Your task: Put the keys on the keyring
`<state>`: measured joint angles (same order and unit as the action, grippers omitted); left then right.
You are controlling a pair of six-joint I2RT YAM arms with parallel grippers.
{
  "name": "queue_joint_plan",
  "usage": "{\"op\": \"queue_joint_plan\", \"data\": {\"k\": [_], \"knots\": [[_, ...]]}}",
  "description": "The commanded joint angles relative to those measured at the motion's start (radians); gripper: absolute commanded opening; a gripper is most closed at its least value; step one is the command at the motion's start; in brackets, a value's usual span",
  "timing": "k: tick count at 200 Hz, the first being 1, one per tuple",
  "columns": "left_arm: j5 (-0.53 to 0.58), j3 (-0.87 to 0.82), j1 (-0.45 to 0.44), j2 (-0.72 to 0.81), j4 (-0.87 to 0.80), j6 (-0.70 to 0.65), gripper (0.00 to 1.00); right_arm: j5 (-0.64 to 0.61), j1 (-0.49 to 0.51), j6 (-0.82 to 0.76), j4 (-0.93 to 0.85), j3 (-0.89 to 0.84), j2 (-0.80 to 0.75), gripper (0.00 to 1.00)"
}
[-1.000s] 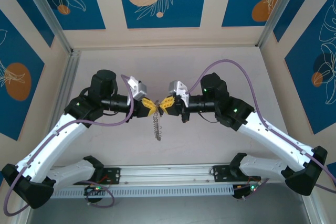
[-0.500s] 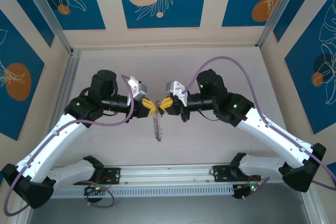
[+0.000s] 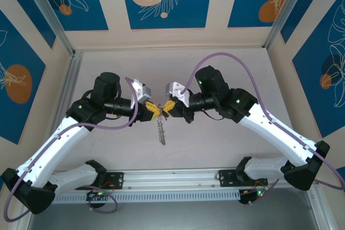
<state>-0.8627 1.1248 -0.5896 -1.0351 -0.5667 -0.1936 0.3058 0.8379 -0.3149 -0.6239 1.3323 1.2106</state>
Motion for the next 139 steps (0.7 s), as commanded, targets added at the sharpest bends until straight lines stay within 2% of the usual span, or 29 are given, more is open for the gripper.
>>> {"op": "queue_joint_plan", "data": {"k": [1,85,139], "knots": [[-0.078,0.026,-0.011,0.018,0.088,-0.024,0.00,-0.008,0.013,-0.042,-0.103,0.024,0.034,0.00],[-0.084,0.026,-0.012,0.018,0.100,-0.013,0.00,0.036,0.017,-0.102,-0.175,0.054,0.053,0.00],[-0.082,0.023,-0.011,0.016,0.102,-0.010,0.00,-0.021,0.048,-0.122,-0.199,0.082,0.068,0.00]]}}
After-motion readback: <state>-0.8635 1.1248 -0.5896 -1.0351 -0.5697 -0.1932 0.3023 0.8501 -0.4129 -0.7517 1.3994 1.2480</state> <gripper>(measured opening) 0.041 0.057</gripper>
